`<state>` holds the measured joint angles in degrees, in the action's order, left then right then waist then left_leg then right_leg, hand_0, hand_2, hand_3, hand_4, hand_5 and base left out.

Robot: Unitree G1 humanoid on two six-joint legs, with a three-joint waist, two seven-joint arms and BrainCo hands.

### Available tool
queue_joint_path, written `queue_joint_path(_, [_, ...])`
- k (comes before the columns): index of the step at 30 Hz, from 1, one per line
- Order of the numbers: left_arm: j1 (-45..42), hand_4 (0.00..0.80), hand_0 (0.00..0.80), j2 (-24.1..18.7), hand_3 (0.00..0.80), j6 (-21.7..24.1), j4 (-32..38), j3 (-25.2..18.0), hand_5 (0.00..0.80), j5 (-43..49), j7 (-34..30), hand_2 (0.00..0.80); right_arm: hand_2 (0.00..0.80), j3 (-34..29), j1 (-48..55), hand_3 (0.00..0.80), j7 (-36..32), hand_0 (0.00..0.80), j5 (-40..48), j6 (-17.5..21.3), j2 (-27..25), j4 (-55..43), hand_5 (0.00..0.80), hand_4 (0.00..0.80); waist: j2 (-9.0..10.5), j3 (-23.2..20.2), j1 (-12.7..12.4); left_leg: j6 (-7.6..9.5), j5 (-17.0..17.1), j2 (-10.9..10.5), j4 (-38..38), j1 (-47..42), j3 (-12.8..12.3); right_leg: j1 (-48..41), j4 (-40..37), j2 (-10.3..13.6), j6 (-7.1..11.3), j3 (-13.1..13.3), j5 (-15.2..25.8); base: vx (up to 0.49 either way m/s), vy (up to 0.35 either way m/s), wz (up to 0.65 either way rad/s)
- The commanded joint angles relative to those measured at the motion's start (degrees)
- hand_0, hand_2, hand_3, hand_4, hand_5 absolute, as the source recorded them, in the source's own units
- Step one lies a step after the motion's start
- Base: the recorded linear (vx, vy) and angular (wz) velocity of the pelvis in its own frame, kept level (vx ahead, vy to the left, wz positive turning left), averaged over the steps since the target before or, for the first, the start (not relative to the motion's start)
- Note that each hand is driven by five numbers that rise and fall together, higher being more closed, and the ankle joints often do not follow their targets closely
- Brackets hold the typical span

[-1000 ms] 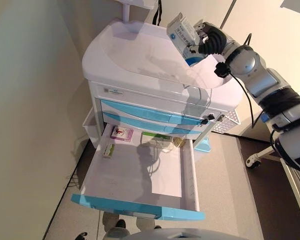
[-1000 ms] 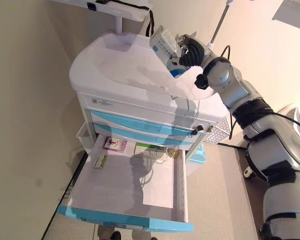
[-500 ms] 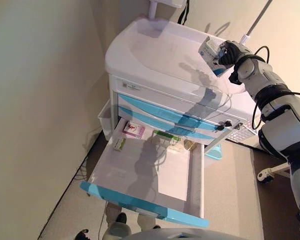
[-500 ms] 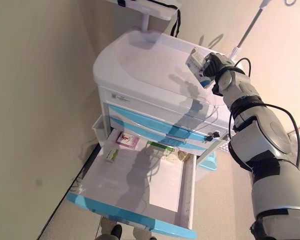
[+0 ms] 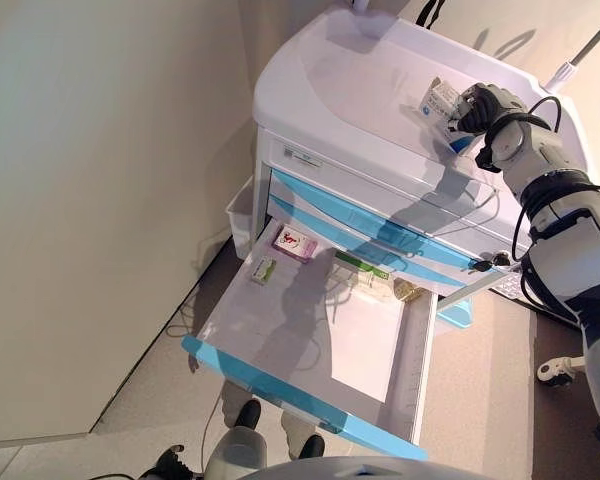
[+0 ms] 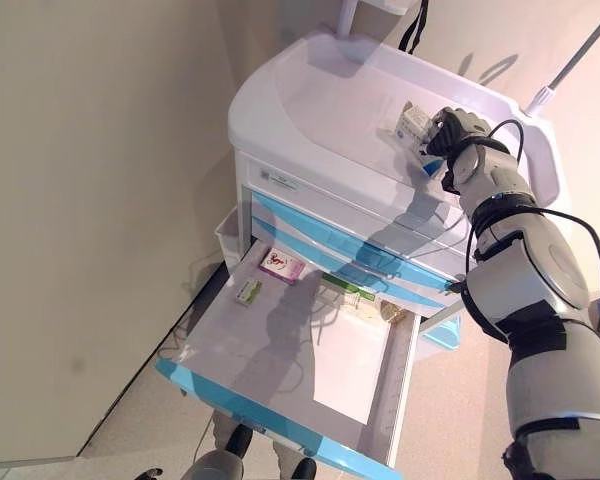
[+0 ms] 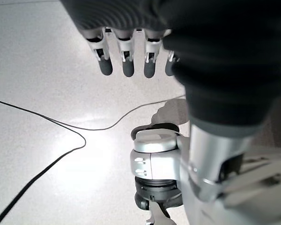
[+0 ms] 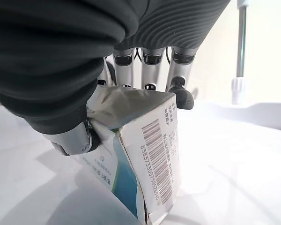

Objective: Open the drawer and pick up the medicine

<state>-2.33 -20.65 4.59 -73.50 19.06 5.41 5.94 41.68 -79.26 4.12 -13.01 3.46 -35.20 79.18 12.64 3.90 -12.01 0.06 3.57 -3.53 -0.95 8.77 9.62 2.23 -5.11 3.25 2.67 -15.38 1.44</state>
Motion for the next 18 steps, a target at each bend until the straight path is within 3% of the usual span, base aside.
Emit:
queue_joint_path(1, [1.8,0.000,0.000,1.4,0.000,0.1,-0.7,0.8,0.000,-0.6,-0.5,0.000,0.794,1.0,-0.7,0.794,1.0,0.794,-0.7,-0.7,-3.1,1.5,0.794,0.794,-0.31,0.5,-1.2,0.64,0.6,-0.9,-3.5,-1.7,-0.3,1.3,4.9,0.3,2.54,-1.7,1.5,0.000,0.000,0.00])
queue_joint_path(10, [2.1,0.000,0.000,1.9,0.000,0.2,-0.3,0.7,0.000,-1.0,-0.7,0.000,0.791,-0.5,1.3,0.791,0.2,0.791,-0.4,-0.7,-1.6,1.5,0.791,0.791,-0.99,0.3,-1.0,0.66,0.1,-0.8,-3.4,-2.3,-0.5,0.8,4.9,0.3,2.44,-1.5,1.2,0.000,0.000,0.00])
queue_joint_path(11, [2.2,0.000,0.000,2.0,0.000,0.2,-0.4,0.6,0.000,-1.0,-0.8,0.000,0.546,-0.7,1.6,0.546,0.0,0.546,-0.3,-0.7,-1.2,1.4,0.546,0.546,-1.10,0.2,-0.9,0.68,0.0,-0.8,-3.3,-2.5,-0.6,0.7,4.9,0.3,2.40,-1.4,1.2,0.000,0.000,0.00])
queue_joint_path(12, [2.1,0.000,0.000,2.1,0.000,0.1,-0.6,0.6,0.000,-0.8,-0.9,0.000,0.204,-0.7,1.7,0.204,0.0,0.204,-0.5,-0.6,-0.9,1.3,0.204,0.204,-1.08,0.1,-0.8,0.66,-0.1,-0.7,-3.4,-2.6,-0.6,0.6,4.8,0.3,2.38,-1.3,1.2,0.000,0.000,0.00])
queue_joint_path(13, [2.1,0.000,0.000,2.1,0.000,0.2,-0.6,0.6,0.000,-0.8,-0.9,0.000,0.066,-0.7,1.7,0.066,0.0,0.066,-0.5,-0.6,-0.9,1.3,0.066,0.066,-1.08,0.1,-0.8,0.65,-0.1,-0.7,-3.4,-2.6,-0.6,0.6,4.8,0.3,2.38,-1.3,1.2,0.000,0.000,0.00])
queue_joint_path(14, [2.1,0.000,0.000,2.1,0.000,0.1,-0.6,0.7,0.000,-0.9,-0.9,0.000,0.000,-0.7,1.6,0.000,0.1,0.000,-0.4,-0.5,-0.8,1.3,0.000,0.000,-1.12,0.0,-0.8,0.66,-0.1,-0.7,-3.4,-2.6,-0.6,0.6,4.8,0.3,2.40,-1.3,1.2,0.000,0.000,0.00])
queue_joint_path(18, [2.0,0.000,0.000,2.1,0.000,0.0,-1.0,0.6,0.000,-0.4,-0.9,0.000,0.000,-1.3,1.7,0.000,0.6,0.000,0.1,-0.4,-0.8,1.0,0.000,0.000,-1.27,-0.2,-0.6,0.66,-0.1,-0.7,-3.4,-2.9,-0.7,0.4,4.8,0.3,2.35,-1.3,1.1,0.000,0.000,0.00])
